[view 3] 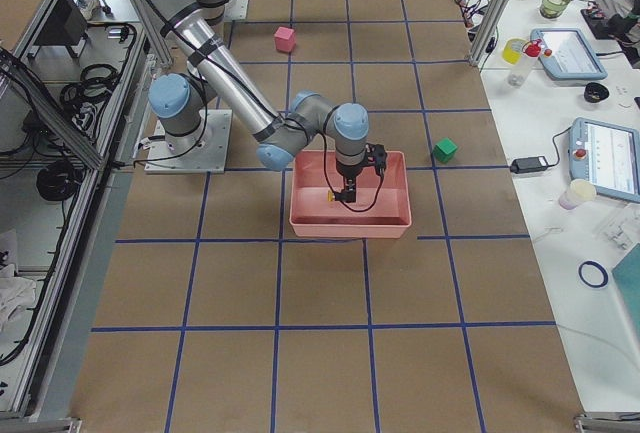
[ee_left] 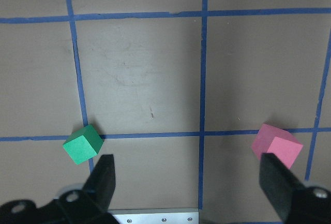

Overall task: Align button upright
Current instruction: 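Lower the right gripper and close it on the button switch body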

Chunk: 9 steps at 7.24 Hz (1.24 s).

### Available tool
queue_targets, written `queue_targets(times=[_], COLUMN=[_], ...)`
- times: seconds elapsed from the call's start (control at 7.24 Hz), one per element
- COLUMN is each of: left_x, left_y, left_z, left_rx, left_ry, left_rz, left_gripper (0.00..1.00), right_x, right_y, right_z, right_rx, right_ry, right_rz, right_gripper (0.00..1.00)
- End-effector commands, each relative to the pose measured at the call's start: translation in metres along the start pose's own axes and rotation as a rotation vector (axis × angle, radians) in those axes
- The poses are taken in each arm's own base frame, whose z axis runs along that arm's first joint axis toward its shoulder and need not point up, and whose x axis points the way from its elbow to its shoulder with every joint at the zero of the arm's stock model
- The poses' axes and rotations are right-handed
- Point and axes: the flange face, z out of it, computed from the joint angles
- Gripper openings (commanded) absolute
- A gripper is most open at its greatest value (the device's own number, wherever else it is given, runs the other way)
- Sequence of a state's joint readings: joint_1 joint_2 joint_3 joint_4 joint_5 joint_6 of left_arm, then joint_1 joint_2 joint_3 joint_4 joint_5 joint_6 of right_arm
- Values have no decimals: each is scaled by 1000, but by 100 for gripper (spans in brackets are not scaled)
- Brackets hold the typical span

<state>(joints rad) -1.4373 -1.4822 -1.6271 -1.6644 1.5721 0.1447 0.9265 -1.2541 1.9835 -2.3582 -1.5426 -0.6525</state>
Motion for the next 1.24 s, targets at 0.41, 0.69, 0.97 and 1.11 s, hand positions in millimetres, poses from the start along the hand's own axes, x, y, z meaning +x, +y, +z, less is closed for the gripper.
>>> queue_targets(times=[0.41,0.69,0.97,1.11], left_x=[0,0,0,0], left_y=[0,-1,-2,-2], left_z=[1,2,4,3], left_rx=[-3,-4,-7,-6], left_ry=[0,2,4,4], left_rz=[3,3,3,4], left_gripper=[100,100,100,100], right_x=[2,5,4,4], right_y=[-2,-6,-5,-4], right_z=[8,17,20,21], right_rx=[-2,13,8,6], right_ry=[-2,9,5,3], right_rz=[-1,-1,-9,-12], right_gripper=[100,100,100,100])
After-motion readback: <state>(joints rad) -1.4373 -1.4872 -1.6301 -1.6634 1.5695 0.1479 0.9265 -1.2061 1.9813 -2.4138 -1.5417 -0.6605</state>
